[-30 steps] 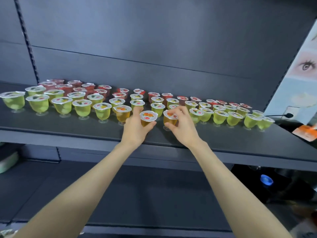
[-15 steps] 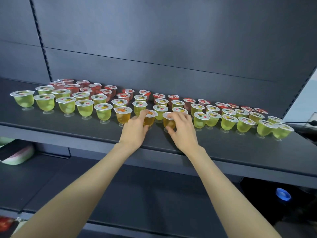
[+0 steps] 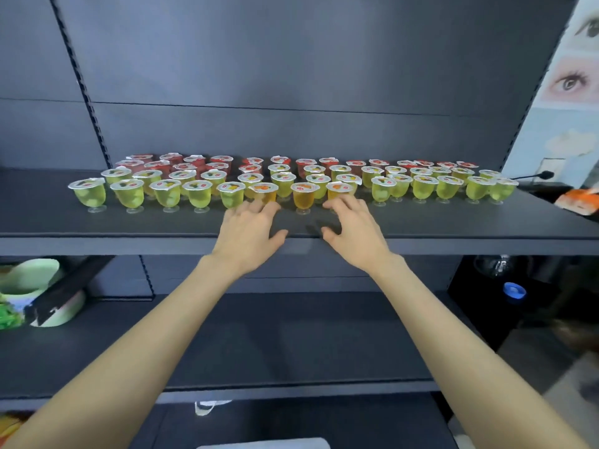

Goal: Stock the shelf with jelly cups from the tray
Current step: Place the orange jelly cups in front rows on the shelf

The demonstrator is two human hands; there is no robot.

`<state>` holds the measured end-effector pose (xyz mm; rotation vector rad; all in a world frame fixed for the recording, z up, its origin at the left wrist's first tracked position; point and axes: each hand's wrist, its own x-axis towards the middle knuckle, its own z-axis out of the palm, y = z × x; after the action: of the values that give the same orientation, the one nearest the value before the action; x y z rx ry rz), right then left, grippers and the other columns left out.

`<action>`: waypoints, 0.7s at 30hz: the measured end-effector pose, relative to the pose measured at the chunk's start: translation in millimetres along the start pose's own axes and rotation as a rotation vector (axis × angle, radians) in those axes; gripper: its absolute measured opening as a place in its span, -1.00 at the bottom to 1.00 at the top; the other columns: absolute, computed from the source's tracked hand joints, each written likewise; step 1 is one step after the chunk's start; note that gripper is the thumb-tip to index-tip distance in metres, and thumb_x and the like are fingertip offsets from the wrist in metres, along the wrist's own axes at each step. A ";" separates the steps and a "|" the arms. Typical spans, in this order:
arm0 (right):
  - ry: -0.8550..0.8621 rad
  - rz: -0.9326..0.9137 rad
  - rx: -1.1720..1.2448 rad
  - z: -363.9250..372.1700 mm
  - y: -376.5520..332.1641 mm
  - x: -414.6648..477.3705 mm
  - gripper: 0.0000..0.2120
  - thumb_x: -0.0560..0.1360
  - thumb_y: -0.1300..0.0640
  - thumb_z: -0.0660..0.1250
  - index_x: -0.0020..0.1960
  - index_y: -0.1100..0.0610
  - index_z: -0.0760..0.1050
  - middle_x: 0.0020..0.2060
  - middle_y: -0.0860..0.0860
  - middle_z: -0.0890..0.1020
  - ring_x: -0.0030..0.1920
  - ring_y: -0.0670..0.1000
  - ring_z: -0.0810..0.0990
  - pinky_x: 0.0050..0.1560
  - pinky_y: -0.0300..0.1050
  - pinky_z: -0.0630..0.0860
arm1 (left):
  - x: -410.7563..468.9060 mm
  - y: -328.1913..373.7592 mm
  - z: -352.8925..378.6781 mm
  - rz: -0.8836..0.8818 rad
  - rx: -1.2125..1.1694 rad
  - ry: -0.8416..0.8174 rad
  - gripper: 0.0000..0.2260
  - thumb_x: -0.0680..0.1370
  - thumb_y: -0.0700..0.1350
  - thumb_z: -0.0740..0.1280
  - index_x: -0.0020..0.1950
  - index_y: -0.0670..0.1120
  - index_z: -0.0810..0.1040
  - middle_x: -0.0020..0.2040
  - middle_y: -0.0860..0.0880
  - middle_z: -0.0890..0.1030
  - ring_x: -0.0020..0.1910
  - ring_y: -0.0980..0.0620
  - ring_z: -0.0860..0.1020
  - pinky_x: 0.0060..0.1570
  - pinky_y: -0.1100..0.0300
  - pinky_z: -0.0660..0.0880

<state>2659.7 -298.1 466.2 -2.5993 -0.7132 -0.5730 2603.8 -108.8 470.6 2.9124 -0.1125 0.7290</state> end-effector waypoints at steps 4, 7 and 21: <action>0.012 0.037 0.015 13.2 -35.5 -43.6 -0.61 0.53 0.12 0.29 0.34 0.12 0.38 0.29 0.06 0.39 0.28 0.07 0.32 0.18 -0.07 0.37 | -53.0 -25.1 -1.4 0.050 -0.037 -0.005 -0.59 0.55 0.07 0.27 0.34 -0.08 0.41 0.22 -0.11 0.49 0.23 -0.16 0.39 0.19 -0.02 0.27; -0.037 0.063 0.036 34.9 -54.0 -76.8 -0.62 0.54 0.12 0.28 0.34 0.13 0.37 0.28 0.04 0.37 0.25 0.05 0.31 0.09 -0.15 0.33 | -95.7 -45.2 13.2 0.034 -0.073 -0.006 -0.59 0.52 0.04 0.33 0.31 -0.11 0.45 0.18 -0.12 0.48 0.19 -0.18 0.40 0.19 -0.03 0.27; -0.555 0.296 0.136 251.9 -58.5 -226.7 -0.59 0.54 0.07 0.28 0.37 0.10 0.35 0.33 0.04 0.35 0.31 0.06 0.32 0.27 -0.07 0.38 | -275.9 -107.5 189.0 -0.228 -0.184 -0.416 -0.59 0.43 -0.04 0.46 0.21 -0.18 0.53 0.13 -0.20 0.54 0.11 -0.27 0.51 0.09 -0.13 0.43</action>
<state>2519.8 -224.8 160.8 -2.6724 -0.4799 0.2899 2459.8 -20.4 162.6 2.7892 0.1046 0.0685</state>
